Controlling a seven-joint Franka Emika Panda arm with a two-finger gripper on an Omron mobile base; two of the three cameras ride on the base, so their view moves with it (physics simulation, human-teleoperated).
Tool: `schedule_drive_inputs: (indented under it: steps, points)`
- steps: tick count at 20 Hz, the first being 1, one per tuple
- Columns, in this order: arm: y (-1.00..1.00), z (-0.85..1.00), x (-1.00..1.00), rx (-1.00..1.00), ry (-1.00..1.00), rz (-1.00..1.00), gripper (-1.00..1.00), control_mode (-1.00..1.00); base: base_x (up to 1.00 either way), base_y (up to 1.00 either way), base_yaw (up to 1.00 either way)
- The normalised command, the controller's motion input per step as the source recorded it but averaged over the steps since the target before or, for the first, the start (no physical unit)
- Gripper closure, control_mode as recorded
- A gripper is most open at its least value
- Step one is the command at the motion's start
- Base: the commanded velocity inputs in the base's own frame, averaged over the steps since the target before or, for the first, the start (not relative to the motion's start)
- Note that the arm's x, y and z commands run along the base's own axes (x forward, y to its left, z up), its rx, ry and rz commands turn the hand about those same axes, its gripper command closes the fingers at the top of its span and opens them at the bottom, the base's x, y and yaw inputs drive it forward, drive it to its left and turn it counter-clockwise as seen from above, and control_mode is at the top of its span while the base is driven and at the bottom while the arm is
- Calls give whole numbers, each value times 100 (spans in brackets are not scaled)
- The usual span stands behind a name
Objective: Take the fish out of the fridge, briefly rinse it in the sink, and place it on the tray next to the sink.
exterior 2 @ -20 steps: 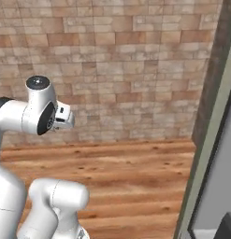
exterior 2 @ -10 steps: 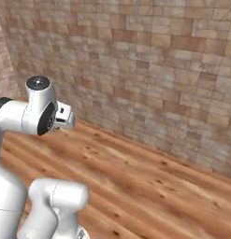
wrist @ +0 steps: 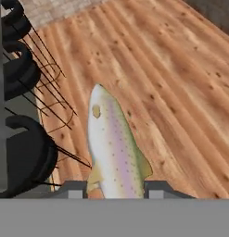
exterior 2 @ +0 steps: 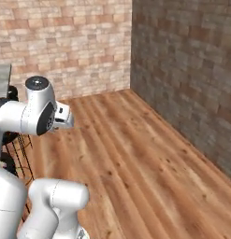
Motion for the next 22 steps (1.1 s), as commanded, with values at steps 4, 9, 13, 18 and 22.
schedule_drive_inputs:
  steps: [4,9,13,18,22]
  points:
    - [0,0,0,0,0,0,100,100,78,-8,78]
    - [0,0,0,0,0,0,100,100,80,-7,77]
    - [0,0,0,0,0,0,100,100,-2,0,88]
    - [0,0,0,0,0,0,100,100,-48,1,79]
    - [0,0,0,0,0,0,100,100,1,0,86]
